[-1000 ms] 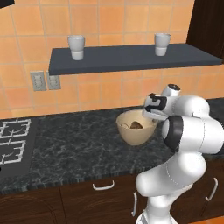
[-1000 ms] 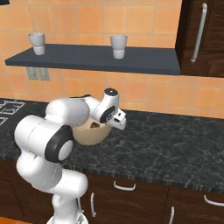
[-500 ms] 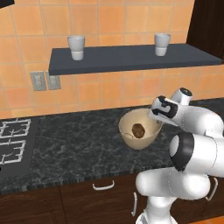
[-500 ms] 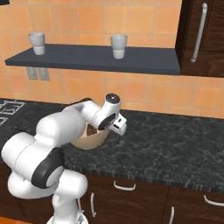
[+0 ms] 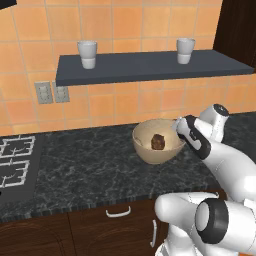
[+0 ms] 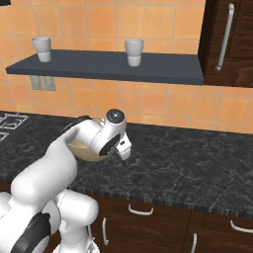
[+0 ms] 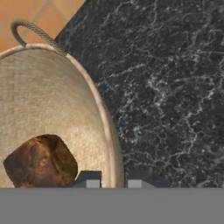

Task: Open the cabinet, pick up the bread from the cabinet and place it in the basket. Then move the basket to the dining counter.

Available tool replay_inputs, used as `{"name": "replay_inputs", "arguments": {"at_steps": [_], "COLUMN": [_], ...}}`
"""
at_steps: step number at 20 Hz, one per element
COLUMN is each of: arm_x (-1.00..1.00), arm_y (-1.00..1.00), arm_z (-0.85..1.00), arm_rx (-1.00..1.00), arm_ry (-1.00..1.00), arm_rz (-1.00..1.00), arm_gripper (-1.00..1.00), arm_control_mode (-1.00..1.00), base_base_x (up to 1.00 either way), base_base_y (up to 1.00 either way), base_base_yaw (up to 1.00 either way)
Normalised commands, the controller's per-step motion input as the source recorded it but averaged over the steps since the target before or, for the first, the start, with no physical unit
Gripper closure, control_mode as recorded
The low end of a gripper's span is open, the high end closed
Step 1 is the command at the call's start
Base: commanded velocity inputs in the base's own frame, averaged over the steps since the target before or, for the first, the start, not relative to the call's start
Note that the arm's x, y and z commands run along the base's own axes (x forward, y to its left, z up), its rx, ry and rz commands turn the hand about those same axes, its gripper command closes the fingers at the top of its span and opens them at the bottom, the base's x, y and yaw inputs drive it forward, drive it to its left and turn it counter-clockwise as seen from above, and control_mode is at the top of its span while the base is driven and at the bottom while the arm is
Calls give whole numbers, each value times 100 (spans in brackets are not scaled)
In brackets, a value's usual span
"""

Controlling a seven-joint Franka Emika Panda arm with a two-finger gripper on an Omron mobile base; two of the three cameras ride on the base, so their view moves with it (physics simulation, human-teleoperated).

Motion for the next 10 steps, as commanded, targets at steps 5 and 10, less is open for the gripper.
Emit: {"name": "replay_inputs", "arguments": {"at_steps": [5, 10], "arm_x": [-61, -70], "arm_y": [15, 15], "arm_z": [30, 52], "arm_rx": [0, 5], "arm_ry": [-5, -17], "arm_rz": [-54, -37], "arm_gripper": [100, 100], "arm_control_mode": [-100, -100], "base_base_x": [0, 0], "base_base_y": [0, 0], "base_base_yaw": [0, 0]}}
